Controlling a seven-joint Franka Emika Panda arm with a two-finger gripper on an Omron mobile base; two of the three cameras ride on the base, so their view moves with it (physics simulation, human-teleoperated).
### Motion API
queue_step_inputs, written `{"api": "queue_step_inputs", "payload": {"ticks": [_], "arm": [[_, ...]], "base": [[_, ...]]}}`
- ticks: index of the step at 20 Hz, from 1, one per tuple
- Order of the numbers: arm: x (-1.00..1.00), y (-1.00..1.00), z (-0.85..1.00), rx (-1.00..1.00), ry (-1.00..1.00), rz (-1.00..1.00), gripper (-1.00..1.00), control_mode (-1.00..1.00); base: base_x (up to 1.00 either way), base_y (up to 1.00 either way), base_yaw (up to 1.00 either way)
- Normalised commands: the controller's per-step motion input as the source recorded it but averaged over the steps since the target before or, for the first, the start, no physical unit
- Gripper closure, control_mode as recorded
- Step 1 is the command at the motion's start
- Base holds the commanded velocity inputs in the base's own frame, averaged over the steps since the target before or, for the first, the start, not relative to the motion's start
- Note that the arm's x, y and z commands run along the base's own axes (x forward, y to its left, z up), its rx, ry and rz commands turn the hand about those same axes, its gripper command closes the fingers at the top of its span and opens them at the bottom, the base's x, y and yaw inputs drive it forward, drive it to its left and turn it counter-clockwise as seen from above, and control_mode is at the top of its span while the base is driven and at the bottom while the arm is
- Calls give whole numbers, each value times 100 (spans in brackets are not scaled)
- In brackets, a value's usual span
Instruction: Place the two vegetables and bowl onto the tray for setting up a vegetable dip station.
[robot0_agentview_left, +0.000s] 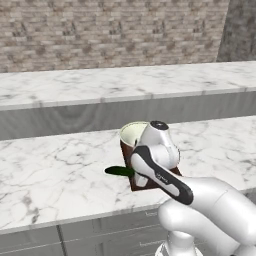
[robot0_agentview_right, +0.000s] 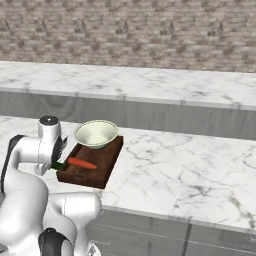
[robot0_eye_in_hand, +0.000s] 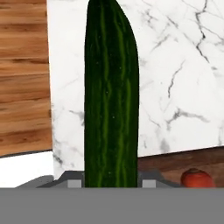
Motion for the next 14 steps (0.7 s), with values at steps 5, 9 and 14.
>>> {"api": "queue_step_inputs", "payload": {"ticks": [5, 9, 14], "arm": [[2, -40, 0, 0, 0, 10, 100, -100], [5, -46, 0, 0, 0, 8, 100, -100], [18, -39, 0, 0, 0, 7, 100, -100]], "base": [[0, 0, 0], [0, 0, 0], [0, 0, 0]]}}
